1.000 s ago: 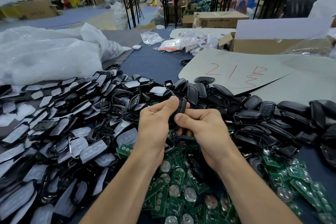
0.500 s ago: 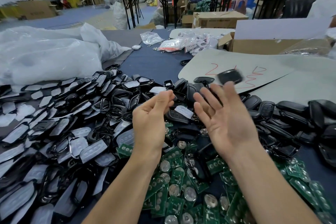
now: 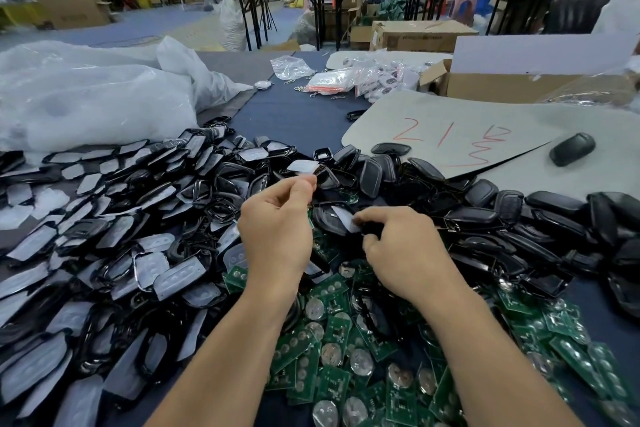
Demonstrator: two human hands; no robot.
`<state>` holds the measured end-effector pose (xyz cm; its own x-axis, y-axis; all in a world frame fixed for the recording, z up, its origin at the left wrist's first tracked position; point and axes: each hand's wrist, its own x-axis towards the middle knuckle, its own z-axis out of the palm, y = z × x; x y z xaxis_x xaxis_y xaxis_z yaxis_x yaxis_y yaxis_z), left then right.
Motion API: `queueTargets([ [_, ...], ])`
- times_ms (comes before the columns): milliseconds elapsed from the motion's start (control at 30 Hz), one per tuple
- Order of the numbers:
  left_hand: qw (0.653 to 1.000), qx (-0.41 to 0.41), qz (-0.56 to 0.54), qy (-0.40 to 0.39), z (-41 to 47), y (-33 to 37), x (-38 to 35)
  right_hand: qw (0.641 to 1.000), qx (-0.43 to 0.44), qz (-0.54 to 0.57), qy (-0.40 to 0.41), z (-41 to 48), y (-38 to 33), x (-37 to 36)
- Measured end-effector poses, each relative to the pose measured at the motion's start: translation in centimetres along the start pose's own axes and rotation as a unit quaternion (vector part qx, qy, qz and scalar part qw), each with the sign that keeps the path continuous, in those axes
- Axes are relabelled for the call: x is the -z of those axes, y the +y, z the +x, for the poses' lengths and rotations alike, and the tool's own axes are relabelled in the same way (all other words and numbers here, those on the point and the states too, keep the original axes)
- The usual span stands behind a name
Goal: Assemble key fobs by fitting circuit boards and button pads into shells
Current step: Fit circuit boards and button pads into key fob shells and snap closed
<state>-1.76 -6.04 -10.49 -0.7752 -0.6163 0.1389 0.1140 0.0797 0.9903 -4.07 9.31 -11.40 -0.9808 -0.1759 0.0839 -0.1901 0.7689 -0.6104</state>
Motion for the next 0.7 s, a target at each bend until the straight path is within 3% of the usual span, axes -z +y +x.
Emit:
queueTargets([
  [67, 0.990, -0.034, 0.134, -0.041, 0.04, -0.26, 0.36, 0.999, -0.028, 0.032, 0.028, -0.18, -0.11, 0.42],
  [167, 0.913, -0.096, 0.363, -0.158, -0.42, -0.25, 0.34, 0.996, -0.042, 0.026, 0.071, -0.48, -0.58, 0.69],
  [367, 0.854, -0.101, 0.452, -0.238, -0.87, 0.44, 0.62, 0.997, -0.052, 0.012, 0.062, -0.18, -0.64, 0.53],
  [500, 0.880, -0.090, 0.423, -0.199, -0.49, -0.06, 0.68, 0.998, -0.051, 0.013, 0.044, -0.23, -0.55, 0.25],
  [700, 0.927, -0.091, 0.343, -0.124, -0.15, -0.16, 0.71, 0.989, 0.000, 0.106, 0.107, -0.54, -0.75, 0.50],
])
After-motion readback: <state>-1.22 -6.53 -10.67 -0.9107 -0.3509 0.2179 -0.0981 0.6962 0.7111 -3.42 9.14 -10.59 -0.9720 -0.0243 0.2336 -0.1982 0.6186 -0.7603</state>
